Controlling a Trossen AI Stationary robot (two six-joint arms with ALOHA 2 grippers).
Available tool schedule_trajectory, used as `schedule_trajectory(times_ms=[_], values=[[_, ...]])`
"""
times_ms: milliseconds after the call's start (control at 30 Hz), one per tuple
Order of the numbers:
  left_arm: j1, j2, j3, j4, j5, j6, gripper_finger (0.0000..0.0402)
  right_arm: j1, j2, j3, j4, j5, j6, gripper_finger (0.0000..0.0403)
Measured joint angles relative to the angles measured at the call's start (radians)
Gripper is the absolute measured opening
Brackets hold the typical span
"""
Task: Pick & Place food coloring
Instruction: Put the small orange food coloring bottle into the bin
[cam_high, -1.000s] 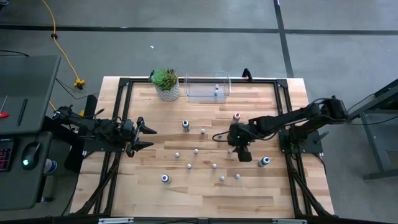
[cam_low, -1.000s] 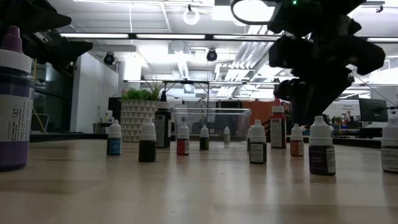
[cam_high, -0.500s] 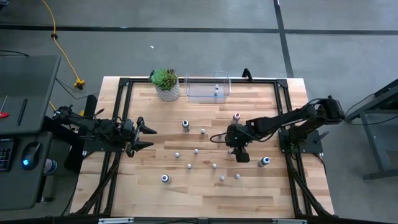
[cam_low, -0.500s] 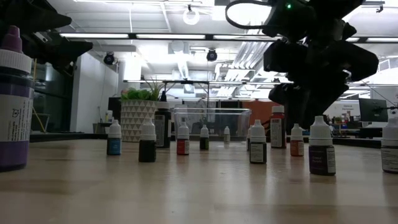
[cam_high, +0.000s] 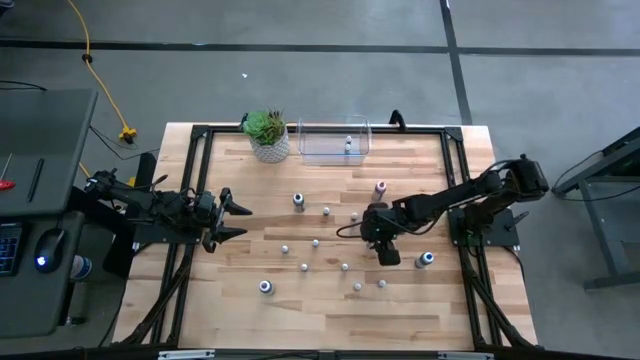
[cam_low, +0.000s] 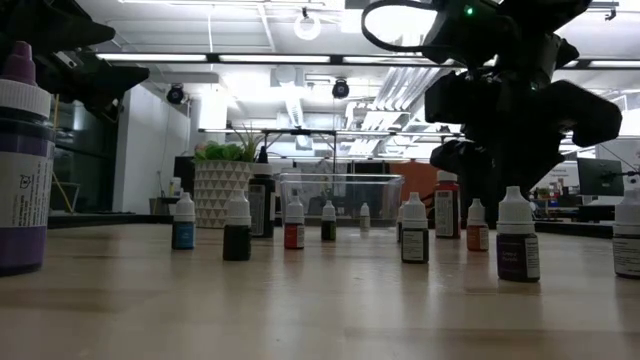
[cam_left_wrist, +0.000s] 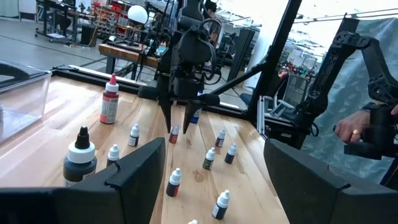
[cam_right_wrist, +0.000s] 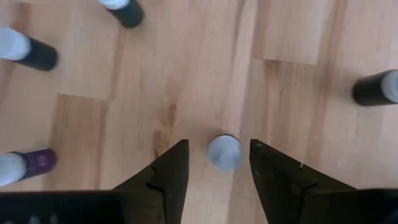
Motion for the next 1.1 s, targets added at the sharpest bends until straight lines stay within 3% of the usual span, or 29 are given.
schedule_trajectory(times_ms=[733, 1100], values=[[0.0, 0.0, 0.0, 0.0, 0.0, 0.0, 0.0271, 0.0, -0.004, 0.0, 0.015, 0.011, 0.015, 0.0081], [0.0, 0.0, 0.0, 0.0, 0.0, 0.0, 0.0271, 0.0, -0.012, 0.0, 0.003, 0.013, 0.015, 0.0072]])
